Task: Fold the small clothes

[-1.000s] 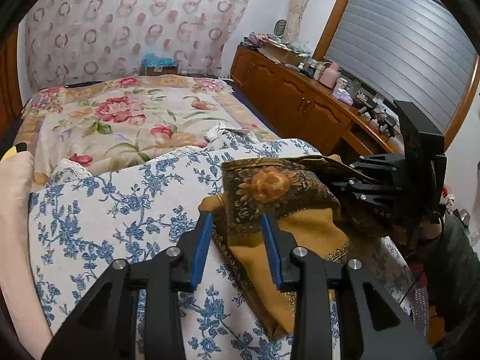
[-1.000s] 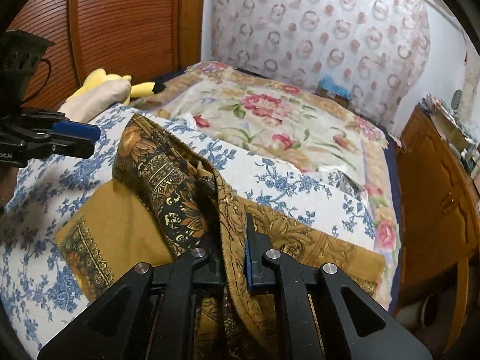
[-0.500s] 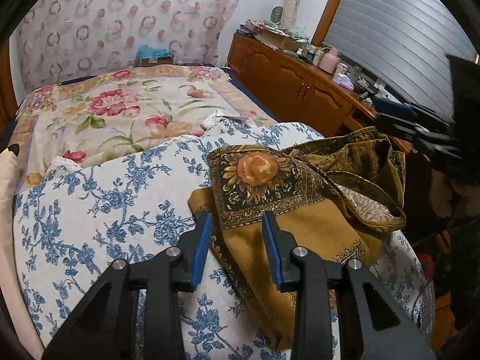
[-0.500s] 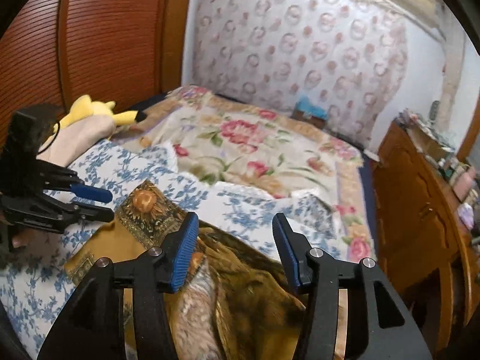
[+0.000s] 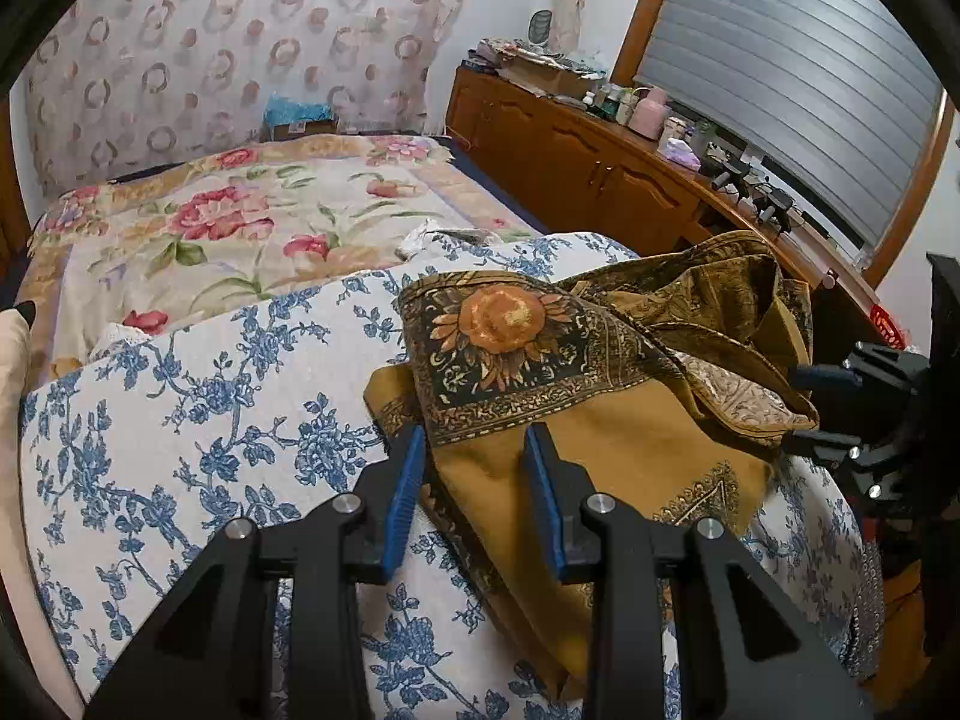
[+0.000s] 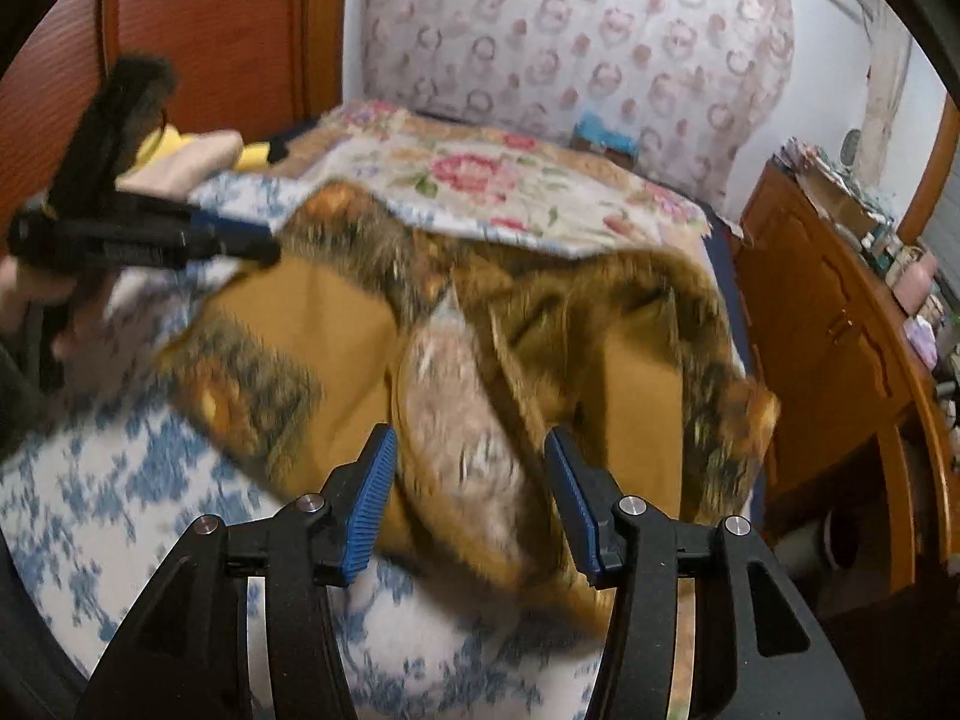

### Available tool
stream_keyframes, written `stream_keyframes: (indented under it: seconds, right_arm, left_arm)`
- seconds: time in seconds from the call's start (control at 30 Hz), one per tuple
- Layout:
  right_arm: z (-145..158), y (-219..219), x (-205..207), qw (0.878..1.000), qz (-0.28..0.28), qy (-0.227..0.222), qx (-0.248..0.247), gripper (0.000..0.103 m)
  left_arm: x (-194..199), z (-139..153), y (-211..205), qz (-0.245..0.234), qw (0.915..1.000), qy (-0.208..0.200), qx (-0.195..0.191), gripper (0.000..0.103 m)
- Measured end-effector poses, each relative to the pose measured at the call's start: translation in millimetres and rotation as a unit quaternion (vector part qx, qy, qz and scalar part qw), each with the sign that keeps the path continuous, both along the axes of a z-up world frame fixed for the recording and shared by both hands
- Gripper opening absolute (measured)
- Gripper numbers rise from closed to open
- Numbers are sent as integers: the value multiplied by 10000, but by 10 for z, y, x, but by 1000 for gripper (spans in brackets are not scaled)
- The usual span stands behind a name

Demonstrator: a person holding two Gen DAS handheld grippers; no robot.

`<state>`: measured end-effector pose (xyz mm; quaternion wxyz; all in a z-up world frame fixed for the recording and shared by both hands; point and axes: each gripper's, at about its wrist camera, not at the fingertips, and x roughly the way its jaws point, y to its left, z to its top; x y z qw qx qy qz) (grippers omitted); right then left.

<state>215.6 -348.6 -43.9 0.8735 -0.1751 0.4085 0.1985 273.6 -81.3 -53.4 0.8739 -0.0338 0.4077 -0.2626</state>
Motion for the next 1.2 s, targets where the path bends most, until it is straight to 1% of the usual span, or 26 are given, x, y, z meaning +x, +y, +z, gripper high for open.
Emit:
stream_keyframes:
  seconds: [0.07,0.1,0.2,0.27,0.3,0.33,0.37,0.4,0.43,0.47,0.5,0.6,0.67,0.7,0.8,0.87,0.97,1.0,1.07,1.13,1.2]
  right_arm:
    - [-54,-20,-29,9998,-23,28,-186,54]
    - [-87,-32,-38,9995,-22,26,-323,57]
    - [-187,-88,26,9983,-79,114,-562,58]
    - [-208,-105,69,9979,-22,82,-644,57]
    - [-213,-120,95,9979,35,43,-648,54]
    - [-187,-148,131,9981,-9,-83,-608,30]
    - [-160,-167,159,9982,-82,-199,-567,16]
    - [-99,-199,209,9984,-159,-334,-436,9]
    - [-47,-227,251,9985,-189,-417,-302,7]
    - [23,-272,296,9979,-252,-568,-159,6]
    - [95,-351,383,9964,-433,-729,-11,6]
    - [171,-580,650,9916,-957,-835,230,6]
    - [144,-695,800,9895,-1156,-796,344,6]
    - [123,-748,881,9892,-1196,-729,437,6]
    - [112,-823,1021,9872,-1316,-772,462,3]
    - [123,-857,1111,9870,-1322,-689,603,3]
    - [184,-854,1106,9871,-1270,-682,703,3]
    - [204,-843,1068,9869,-1296,-699,662,5]
    - [202,-831,981,9869,-1292,-709,655,20]
    - [211,-834,877,9868,-1283,-691,706,56]
    - [176,-848,832,9869,-1295,-622,733,64]
  left_arm:
    - [-24,11,7,0,10000,-30,-24,32]
    - [-28,9,7,-11,10000,-31,-38,32]
    - [-39,-10,4,-25,10000,-11,-41,32]
    - [-33,-30,1,-29,10000,3,-28,32]
    - [-26,-38,2,-25,10000,7,-21,32]
    - [-12,-45,-4,-13,10000,14,-19,32]
    - [4,-55,-3,6,10000,24,-20,32]
    - [25,-63,-5,37,10000,47,-12,32]
    - [37,-62,-9,50,10000,52,-2,32]
    - [42,-62,-14,65,10000,46,14,32]
    - [50,-59,-21,87,10000,36,34,32]
    - [62,-65,-20,134,9999,43,78,32]
    - [62,-61,-21,147,9998,26,117,32]
    - [67,-60,-22,158,9998,23,133,32]
    - [87,-69,-24,188,9997,42,158,32]
    - [115,-79,-32,242,9995,60,187,32]
    - [157,-96,-40,281,9993,106,217,33]
    - [172,-100,-45,296,9992,111,235,32]
    - [212,-121,-62,314,9990,136,291,33]
    - [261,-148,-82,337,9986,170,375,34]
    - [304,-171,-98,346,9983,227,413,35]
